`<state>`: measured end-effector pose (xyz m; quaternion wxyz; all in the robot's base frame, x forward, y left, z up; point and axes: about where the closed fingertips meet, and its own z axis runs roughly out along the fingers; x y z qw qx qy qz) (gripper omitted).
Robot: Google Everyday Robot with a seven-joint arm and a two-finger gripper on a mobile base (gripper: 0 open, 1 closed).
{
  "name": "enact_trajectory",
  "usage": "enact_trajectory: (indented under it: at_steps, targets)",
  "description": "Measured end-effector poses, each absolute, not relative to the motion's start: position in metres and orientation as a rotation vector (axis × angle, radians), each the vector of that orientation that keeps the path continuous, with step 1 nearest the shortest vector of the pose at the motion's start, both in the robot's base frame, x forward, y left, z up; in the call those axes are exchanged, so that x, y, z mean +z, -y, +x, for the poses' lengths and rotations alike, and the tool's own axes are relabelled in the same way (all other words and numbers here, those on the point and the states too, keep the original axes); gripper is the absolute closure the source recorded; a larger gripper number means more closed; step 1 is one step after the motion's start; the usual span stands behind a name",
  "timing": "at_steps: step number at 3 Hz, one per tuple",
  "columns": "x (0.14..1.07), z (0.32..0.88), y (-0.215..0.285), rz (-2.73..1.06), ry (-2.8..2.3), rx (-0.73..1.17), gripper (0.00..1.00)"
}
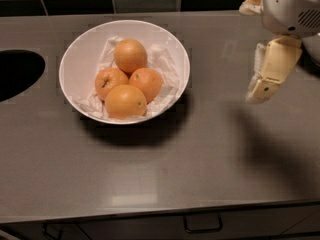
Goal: Pick orange from white bowl
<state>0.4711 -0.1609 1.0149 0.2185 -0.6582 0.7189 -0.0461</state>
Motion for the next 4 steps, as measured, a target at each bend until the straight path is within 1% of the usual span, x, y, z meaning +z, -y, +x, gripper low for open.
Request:
enact_trajectory:
  at_steps: [2,3,4]
  targets:
    - [1.021,0.523,0.106,-2.096,-1.775,-0.098,0.00]
    - [1.021,0.540,0.060,-2.204,-1.609,-0.075,0.00]
    - [1.021,0.540,0.060,-2.204,-1.608,-0.076,0.00]
